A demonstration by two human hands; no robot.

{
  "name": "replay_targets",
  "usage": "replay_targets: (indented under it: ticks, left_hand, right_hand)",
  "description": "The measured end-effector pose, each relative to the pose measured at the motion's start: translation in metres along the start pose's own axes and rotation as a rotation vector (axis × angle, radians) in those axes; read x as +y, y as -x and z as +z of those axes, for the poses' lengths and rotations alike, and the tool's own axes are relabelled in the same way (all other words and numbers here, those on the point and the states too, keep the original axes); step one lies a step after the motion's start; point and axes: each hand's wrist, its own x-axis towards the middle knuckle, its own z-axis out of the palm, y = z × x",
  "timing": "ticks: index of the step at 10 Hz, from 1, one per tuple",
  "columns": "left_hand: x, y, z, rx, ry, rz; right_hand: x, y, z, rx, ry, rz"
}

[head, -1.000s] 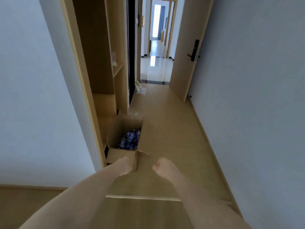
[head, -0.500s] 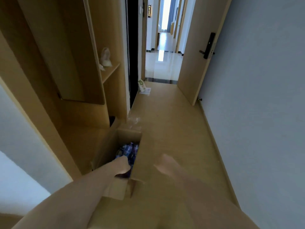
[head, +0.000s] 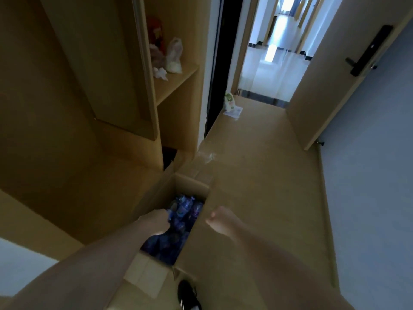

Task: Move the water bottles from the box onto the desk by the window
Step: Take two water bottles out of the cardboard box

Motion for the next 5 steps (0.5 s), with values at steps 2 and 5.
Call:
replay_targets:
  ticks: [2,5]
  left_hand:
    - [0.044,0.097,-0.115,-0.140,0.164,-0.152]
    - [0.001,0.048,-0.117,-0.223,0.367,-0.344]
  right_hand:
    - [-0.027,-0.101,-0.005,-0.132,0.070,-0.014]
    - [-0.065,-0.193,0.052,-0.432,0.203,-0.082]
